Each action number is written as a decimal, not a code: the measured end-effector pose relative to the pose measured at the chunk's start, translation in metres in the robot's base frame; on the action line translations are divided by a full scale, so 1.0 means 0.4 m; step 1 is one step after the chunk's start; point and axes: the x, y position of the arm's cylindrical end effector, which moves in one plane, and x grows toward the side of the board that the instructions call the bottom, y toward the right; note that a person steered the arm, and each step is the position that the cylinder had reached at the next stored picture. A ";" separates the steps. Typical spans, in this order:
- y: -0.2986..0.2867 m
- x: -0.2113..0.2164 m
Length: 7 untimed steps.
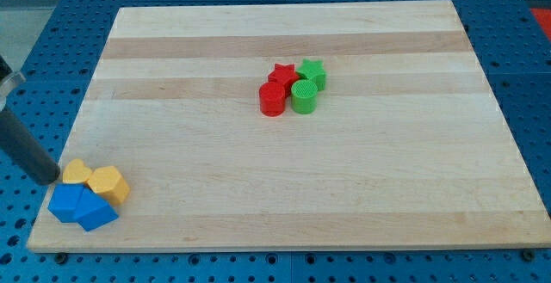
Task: Push the blue triangle to the bottom right of the yellow hexagon
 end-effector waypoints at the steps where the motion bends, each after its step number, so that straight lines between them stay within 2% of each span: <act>1: 0.001 0.017; 5: 0.021 0.175; 7: 0.165 0.178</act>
